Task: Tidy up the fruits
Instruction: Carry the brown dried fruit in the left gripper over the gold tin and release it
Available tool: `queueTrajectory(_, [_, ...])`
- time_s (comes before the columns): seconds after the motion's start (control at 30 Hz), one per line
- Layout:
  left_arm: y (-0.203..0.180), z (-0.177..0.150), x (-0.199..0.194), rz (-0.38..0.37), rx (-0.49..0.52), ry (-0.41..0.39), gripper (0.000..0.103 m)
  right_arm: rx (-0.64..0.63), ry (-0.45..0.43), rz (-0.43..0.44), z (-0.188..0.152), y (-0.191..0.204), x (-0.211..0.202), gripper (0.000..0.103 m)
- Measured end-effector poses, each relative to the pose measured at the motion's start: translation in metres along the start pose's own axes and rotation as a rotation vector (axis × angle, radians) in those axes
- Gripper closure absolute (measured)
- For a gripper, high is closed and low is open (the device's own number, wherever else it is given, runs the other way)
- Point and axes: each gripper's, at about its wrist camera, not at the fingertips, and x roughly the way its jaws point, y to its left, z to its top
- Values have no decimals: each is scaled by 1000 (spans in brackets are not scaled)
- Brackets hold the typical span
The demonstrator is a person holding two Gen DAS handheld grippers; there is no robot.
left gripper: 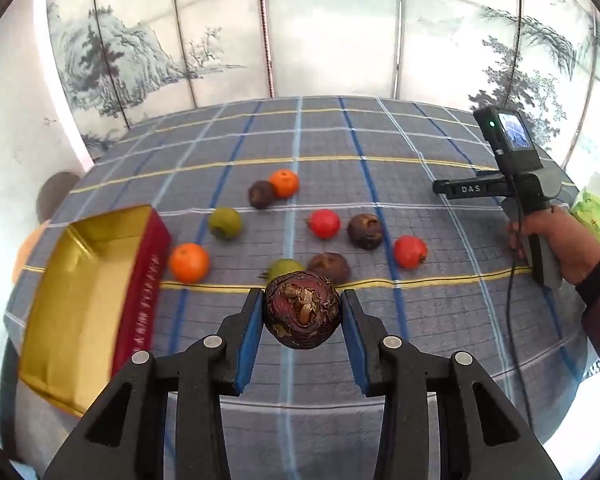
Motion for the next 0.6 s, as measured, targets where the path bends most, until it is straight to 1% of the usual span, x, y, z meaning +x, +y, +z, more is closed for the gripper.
queueTrajectory(0.1, [14, 0, -8, 28, -3, -10, 63, 11, 0, -12, 0, 1, -2, 0])
queueTrajectory(0.17, [26, 0, -14, 60, -4, -22, 63, 15, 0, -15, 0, 1, -1, 0])
queueTrajectory(0.2, [31, 6, -15, 64, -12, -3, 63, 20, 0, -18, -1, 0, 0, 0])
queueTrajectory(0.27, [46, 4, -19, 78, -25, -11, 63, 30, 1, -28, -3, 1, -2, 0])
queueTrajectory(0.33, [60, 6, -22, 117, -23, -18, 63, 41, 1, -38, -6, 2, -4, 0])
queueTrajectory(0.43, [77, 7, -19, 165, -12, -6, 63, 50, 2, -46, -8, 2, -5, 1])
queueTrajectory(0.53, [97, 11, -24, 237, 18, 5, 63, 52, 2, -48, -8, 2, -6, 1])
queueTrajectory(0.6, [107, 12, -24, 258, 39, 30, 63, 52, 2, -48, -8, 2, -6, 1])
